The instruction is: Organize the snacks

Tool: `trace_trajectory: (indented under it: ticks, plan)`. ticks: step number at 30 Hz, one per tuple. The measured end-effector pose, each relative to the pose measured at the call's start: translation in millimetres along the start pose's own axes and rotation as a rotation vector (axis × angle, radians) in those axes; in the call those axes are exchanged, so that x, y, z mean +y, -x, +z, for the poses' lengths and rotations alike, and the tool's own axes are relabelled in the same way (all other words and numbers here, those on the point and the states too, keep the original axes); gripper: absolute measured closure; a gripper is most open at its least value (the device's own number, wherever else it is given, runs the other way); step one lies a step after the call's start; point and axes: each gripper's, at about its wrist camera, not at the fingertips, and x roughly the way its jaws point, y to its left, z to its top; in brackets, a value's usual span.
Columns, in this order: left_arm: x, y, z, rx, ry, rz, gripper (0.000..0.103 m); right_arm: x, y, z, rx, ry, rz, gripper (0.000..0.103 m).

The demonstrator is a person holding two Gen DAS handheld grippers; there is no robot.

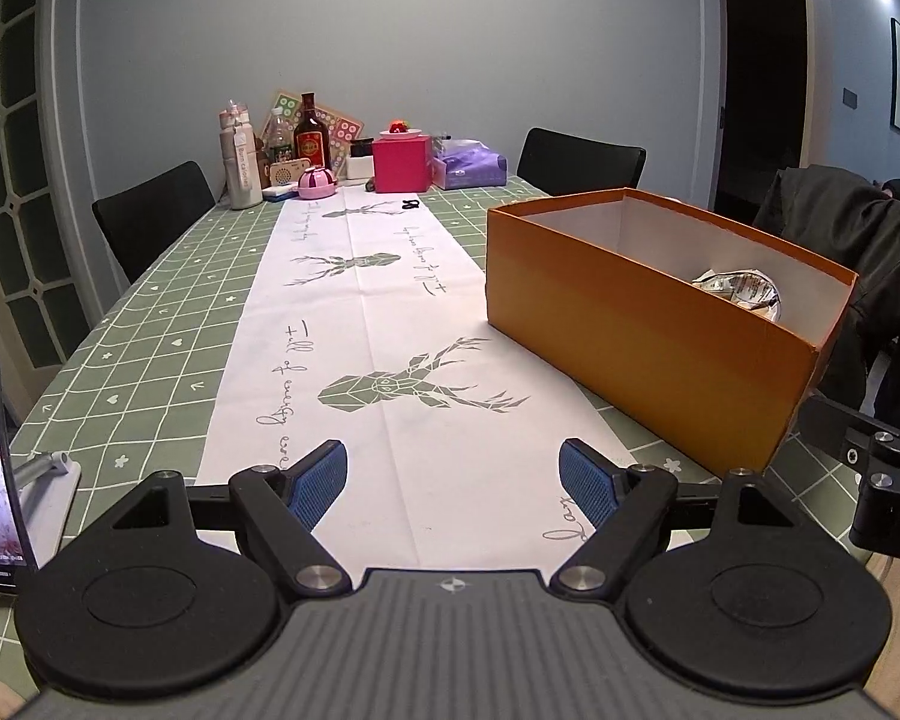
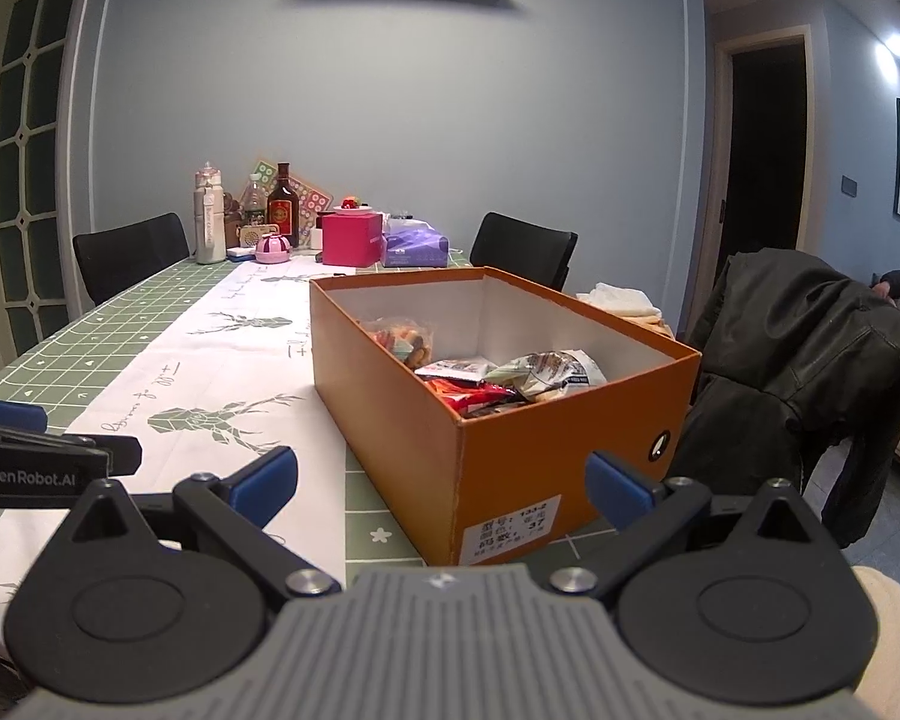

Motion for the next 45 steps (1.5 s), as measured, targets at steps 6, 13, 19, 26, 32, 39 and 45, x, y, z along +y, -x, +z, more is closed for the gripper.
trace_trajectory:
  ticks: [6,13,19,26,32,39,45]
  plan:
    - [-0.4,-0.8,1.6,0.002,-0.003,0.001,0.009,0.8,0.8,0.4,-0.003,0.002,0.008,0.004]
    - [-0.9,-2.3,2.0,0.010,0.000,0.000,0.009,0.2,-1.3,-0.7,0.009,0.001,0.017,0.004]
    - [-1.3,-3.5,1.5,0.014,-0.003,0.001,0.009,-0.3,-3.9,-0.8,0.025,0.001,0.030,0.004]
    - [-0.6,-3.7,0.8,0.016,-0.003,0.000,0.009,-0.6,-5.7,-1.5,0.034,-0.007,0.030,0.004]
    - [-1.0,-3.9,1.6,0.019,-0.003,-0.001,0.009,-1.3,-6.5,-1.9,0.037,-0.014,0.031,0.004]
    - [-0.7,-3.4,1.0,0.020,-0.001,-0.003,0.009,-0.9,-8.1,-2.7,0.050,-0.018,0.035,0.004]
    - [-0.3,-3.1,0.5,0.023,0.002,-0.005,0.009,-0.7,-8.6,-2.8,0.055,-0.018,0.036,0.004]
